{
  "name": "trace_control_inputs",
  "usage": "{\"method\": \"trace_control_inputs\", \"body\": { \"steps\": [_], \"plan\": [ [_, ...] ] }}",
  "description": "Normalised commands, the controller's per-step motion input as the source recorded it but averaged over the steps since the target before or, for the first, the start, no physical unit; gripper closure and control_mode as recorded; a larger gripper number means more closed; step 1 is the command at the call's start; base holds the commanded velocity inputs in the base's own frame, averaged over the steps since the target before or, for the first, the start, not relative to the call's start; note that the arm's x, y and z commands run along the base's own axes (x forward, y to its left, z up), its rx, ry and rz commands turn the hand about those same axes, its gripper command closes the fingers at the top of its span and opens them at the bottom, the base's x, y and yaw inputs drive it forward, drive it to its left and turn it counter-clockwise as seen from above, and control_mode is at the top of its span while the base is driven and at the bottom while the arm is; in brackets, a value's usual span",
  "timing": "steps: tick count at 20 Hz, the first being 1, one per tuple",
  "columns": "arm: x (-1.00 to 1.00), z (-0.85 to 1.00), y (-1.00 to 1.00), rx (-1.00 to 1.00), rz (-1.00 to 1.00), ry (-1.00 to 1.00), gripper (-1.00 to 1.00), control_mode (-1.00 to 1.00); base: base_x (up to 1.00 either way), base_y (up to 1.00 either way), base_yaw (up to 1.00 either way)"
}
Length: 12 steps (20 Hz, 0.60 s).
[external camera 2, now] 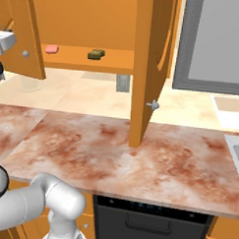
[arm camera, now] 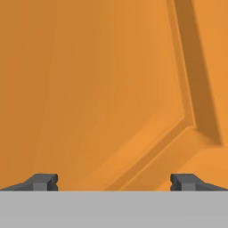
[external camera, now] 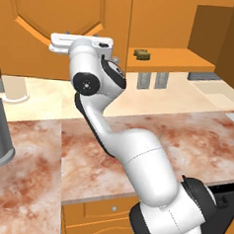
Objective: Pick up the sponge and bar soap from the sink, and place them back in the cabinet, and close the cabinet doors.
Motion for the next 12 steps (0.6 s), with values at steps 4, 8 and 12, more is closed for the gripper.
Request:
{"method": "trace_control_inputs", "body": {
  "steps": [4,8,12],
  "plan": [
    [0.47,-0.09,-0.03,0.00,0.02,0.00,-1.00,-1.00,0.00,0.00,0.00],
    [0.44,-0.03,0.00,0.00,0.00,0.00,-1.00,-1.00,0.00,0.00,0.00],
    [0.44,0.00,0.00,0.00,0.00,0.00,-1.00,-1.00,0.00,0.00,0.00]
  ]
}}
